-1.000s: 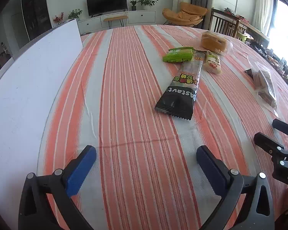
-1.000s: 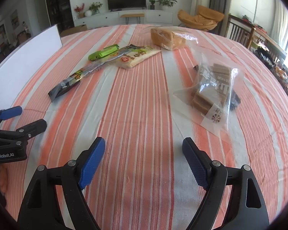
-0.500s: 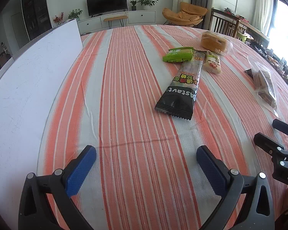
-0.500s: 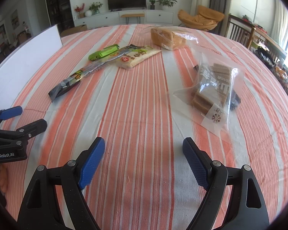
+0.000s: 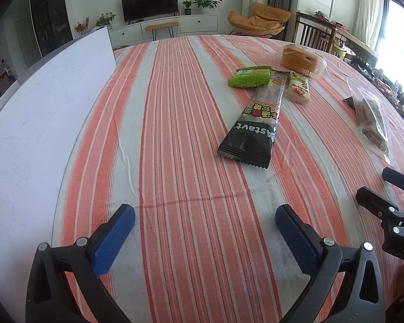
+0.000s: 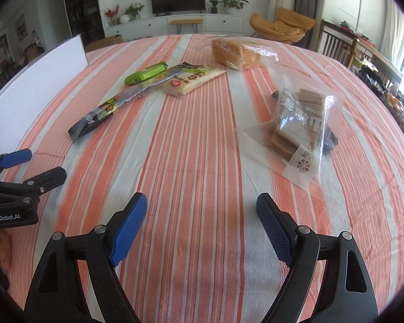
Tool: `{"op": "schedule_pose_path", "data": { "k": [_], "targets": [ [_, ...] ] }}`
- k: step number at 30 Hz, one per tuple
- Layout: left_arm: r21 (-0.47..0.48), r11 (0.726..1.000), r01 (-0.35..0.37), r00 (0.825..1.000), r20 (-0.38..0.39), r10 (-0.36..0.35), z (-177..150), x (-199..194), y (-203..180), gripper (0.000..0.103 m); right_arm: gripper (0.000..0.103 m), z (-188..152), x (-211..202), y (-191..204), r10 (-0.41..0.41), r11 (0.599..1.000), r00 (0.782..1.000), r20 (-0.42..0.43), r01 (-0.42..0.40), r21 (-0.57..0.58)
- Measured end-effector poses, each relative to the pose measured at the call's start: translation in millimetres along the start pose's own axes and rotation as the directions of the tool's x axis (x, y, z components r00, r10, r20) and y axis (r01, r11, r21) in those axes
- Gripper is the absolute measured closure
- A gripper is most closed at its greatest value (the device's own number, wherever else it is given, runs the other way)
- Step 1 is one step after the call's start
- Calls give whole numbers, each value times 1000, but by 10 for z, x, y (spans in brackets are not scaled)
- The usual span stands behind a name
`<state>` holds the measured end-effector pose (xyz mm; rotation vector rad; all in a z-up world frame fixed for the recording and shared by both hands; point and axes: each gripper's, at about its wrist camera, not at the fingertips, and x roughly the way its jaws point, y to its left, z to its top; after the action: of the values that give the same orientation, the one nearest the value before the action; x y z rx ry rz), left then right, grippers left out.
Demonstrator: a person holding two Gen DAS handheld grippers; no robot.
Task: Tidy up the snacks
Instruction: 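Move the left tool toward the black Astavt bar, then close the left tool on the black Astavt bar and lift it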
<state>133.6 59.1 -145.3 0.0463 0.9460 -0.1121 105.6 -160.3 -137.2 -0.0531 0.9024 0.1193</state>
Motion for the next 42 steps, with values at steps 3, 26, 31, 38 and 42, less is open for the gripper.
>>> {"op": "schedule_pose_path", "data": {
  "k": [3,26,31,38,42],
  "targets": [
    [0,1000,-1,1000,0,1,-1,-1,1,0,17,0,1,0,0,1000,1000,0,0,0],
    [95,991,92,991,-103,-82,1015,520,-487,65,15,1,2,9,9,1000,1000,-1,-9,-3],
    [87,991,100,991,-96,-92,793,283,-436,83,15,1,4,10,10,1000,1000,-1,-10,-4],
    [47,994,94,983,-165,-85,16,-285,-212,82,15,-1,4,13,10,1000,1000,-1,-10,-3],
    [27,988,151,969,-202,-143,-215,-446,-164,34,15,-1,4,13,10,1000,1000,-1,-10,-3]
  ]
}}
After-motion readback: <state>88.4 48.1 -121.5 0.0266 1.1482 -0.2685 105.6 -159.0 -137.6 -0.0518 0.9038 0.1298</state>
